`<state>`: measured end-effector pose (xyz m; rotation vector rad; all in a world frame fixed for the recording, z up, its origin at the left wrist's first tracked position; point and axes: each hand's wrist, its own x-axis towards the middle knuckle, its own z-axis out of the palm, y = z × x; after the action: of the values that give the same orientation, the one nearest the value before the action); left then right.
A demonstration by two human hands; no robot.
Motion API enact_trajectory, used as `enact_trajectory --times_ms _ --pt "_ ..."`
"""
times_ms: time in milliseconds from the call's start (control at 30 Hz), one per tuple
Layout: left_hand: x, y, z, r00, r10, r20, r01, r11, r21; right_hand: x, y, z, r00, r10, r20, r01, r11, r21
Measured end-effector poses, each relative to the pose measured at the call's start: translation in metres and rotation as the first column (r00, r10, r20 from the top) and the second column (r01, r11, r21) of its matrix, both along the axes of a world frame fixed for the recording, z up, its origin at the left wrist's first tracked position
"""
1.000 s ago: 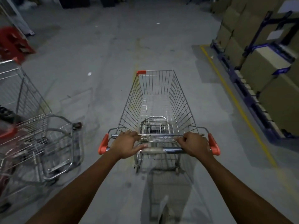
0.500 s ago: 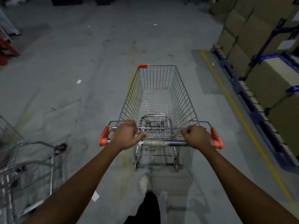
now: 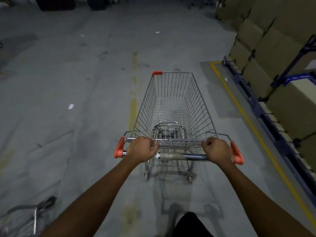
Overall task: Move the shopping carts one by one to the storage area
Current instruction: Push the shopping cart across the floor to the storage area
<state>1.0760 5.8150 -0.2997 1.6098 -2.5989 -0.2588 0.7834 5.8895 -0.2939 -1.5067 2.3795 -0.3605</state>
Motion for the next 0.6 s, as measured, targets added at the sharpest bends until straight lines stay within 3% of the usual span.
enact_trajectory --times_ms 233,600 --pt "-0.048 -0.175 0.0 0.999 0.044 -0.003 -0.044 0.999 0.002 -0.047 -0.175 -0.006 0.997 -0.076 -0.009 0.075 0.994 -0.08" --pt "-0.108 -0.443 0.012 0.975 0.213 -0.058 -0.209 0.975 0.073 -0.102 -0.447 0.008 0.999 -0.033 -0.02 0.034 0.998 0.047"
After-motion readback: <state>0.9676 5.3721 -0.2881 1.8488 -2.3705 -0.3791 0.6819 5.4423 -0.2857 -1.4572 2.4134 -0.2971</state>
